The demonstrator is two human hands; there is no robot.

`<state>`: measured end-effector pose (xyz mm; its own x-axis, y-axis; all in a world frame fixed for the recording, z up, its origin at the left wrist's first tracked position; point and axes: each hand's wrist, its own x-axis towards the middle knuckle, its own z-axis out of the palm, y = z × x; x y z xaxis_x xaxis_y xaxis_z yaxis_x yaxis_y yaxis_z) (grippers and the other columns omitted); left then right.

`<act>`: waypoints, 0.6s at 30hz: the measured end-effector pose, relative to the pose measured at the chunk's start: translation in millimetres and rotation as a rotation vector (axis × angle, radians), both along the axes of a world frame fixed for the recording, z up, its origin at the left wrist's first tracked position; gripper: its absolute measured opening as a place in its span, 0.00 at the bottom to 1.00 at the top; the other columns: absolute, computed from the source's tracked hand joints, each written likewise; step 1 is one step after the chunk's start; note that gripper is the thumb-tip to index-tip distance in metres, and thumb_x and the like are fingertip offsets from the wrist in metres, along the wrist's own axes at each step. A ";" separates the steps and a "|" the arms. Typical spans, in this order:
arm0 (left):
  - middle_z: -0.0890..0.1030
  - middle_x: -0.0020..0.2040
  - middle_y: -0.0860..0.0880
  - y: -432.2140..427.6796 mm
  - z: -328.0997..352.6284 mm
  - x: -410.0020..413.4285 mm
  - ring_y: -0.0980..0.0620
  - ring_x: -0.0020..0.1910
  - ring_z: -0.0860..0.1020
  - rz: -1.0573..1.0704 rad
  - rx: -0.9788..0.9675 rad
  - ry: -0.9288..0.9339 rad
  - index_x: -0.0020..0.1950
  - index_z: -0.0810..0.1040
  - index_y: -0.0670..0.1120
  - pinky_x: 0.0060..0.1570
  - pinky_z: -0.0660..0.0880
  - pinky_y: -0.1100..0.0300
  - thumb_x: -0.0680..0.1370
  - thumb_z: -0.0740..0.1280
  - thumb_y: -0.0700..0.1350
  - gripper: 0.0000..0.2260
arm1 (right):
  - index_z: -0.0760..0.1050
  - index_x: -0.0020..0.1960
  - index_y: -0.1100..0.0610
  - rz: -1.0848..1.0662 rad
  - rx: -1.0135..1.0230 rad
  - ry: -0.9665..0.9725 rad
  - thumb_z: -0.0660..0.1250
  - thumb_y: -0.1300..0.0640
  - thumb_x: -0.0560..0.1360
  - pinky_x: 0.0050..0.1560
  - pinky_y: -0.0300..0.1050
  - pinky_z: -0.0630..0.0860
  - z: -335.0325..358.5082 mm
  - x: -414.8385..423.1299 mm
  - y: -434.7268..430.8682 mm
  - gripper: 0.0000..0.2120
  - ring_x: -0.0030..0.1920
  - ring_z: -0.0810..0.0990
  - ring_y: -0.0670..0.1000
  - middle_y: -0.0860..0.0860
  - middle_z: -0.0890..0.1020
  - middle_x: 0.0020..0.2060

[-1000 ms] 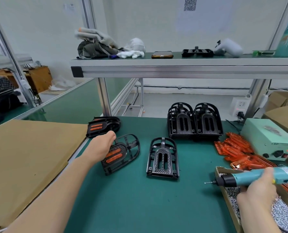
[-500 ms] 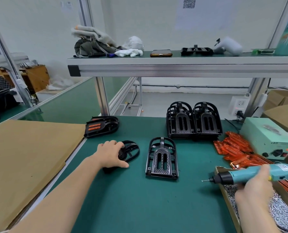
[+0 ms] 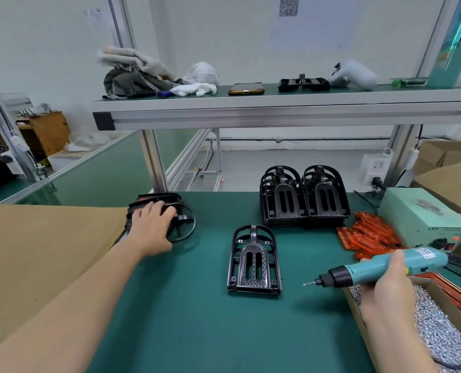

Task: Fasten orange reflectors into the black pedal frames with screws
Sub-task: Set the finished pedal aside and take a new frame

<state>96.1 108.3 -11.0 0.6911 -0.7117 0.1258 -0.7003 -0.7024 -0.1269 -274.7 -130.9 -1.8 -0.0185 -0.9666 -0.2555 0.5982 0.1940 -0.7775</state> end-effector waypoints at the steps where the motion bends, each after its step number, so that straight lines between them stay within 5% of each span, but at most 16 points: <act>1: 0.61 0.74 0.44 1.2 0.2 7.5 0.40 0.74 0.58 0.028 -0.002 -0.010 0.64 0.65 0.53 0.71 0.58 0.42 0.62 0.71 0.51 0.32 | 0.71 0.48 0.53 0.043 0.029 0.043 0.60 0.46 0.84 0.48 0.43 0.78 -13.0 1.6 9.0 0.12 0.43 0.80 0.45 0.49 0.78 0.44; 5: 0.57 0.76 0.42 9.9 -4.3 32.5 0.40 0.76 0.54 0.161 0.020 0.001 0.66 0.64 0.56 0.71 0.57 0.41 0.66 0.70 0.48 0.29 | 0.72 0.55 0.56 0.120 0.023 0.077 0.60 0.45 0.84 0.48 0.46 0.78 -14.5 5.1 8.5 0.14 0.43 0.81 0.47 0.50 0.79 0.45; 10: 0.65 0.63 0.45 15.9 -13.5 45.5 0.43 0.62 0.66 0.281 -0.011 -0.032 0.66 0.66 0.61 0.58 0.68 0.49 0.70 0.67 0.43 0.27 | 0.71 0.61 0.58 0.121 0.021 0.107 0.59 0.45 0.84 0.48 0.47 0.77 -20.0 5.7 7.0 0.17 0.44 0.80 0.48 0.51 0.79 0.45; 13: 0.66 0.57 0.44 10.4 -16.9 48.2 0.40 0.55 0.73 0.291 -0.093 0.129 0.71 0.64 0.60 0.52 0.75 0.49 0.74 0.67 0.42 0.28 | 0.70 0.61 0.58 0.121 0.030 0.100 0.59 0.45 0.84 0.47 0.47 0.77 -19.8 7.5 3.3 0.16 0.44 0.80 0.47 0.50 0.78 0.45; 18: 0.69 0.68 0.38 0.7 -22.6 50.9 0.35 0.64 0.73 0.270 -0.135 0.257 0.79 0.56 0.53 0.62 0.72 0.46 0.76 0.71 0.47 0.36 | 0.69 0.60 0.59 0.104 0.007 0.098 0.59 0.46 0.85 0.48 0.47 0.77 -22.6 8.4 1.6 0.16 0.44 0.80 0.48 0.52 0.78 0.45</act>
<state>147.0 109.0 -33.6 0.8722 -0.4891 0.0043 -0.4852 -0.8641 0.1342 -266.2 -129.3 -24.4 0.0562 -0.9628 -0.2643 0.4957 0.2567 -0.8297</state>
